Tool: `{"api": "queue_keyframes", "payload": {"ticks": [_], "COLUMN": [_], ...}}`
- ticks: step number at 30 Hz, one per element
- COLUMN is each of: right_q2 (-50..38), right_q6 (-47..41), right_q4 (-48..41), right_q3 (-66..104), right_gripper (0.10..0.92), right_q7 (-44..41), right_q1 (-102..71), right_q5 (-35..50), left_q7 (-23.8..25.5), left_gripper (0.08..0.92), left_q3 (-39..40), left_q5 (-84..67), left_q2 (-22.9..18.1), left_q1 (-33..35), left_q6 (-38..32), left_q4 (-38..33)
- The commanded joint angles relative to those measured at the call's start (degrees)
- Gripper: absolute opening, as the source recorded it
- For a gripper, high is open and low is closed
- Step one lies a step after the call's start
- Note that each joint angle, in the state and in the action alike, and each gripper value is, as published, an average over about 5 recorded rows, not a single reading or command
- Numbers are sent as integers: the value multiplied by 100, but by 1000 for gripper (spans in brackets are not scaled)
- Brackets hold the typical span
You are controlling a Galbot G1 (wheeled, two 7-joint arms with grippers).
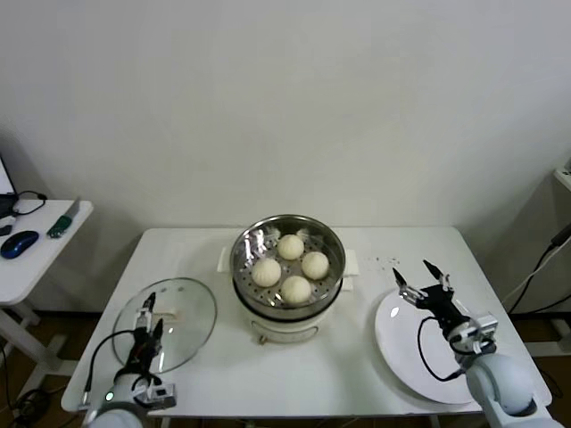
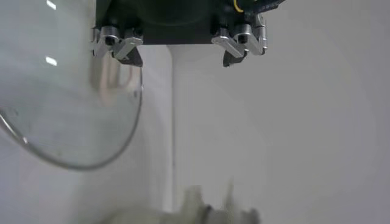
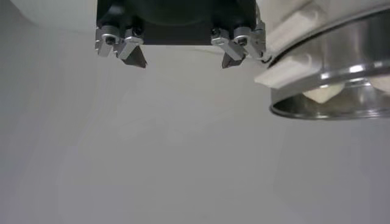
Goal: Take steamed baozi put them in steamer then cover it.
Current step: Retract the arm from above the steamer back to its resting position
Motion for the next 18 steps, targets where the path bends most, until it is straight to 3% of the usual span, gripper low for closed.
{"api": "queue_keyframes", "payload": {"ticks": [1,12,18], "right_q2": [285,321,373], "right_q6": [-15,-26,-23], "right_q4": [-48,-37,-47], "right_q3": [334,338,338], "right_gripper": [823,823,823], "right_q7": [-2,-2,-9], "right_q1": [-367,-372,-381], "right_q5": [-269,-311,-344], "left_q7": [-130,-953,-1018], "left_gripper": [823,823,823], "left_q3": [72,220,264], "left_q5": [919,302,184], "left_q2": [110,9,-12], "left_q1": [-498,-1175,-1366], "left_q6": [104,97,78], "left_q4": [1078,1766,1943]}}
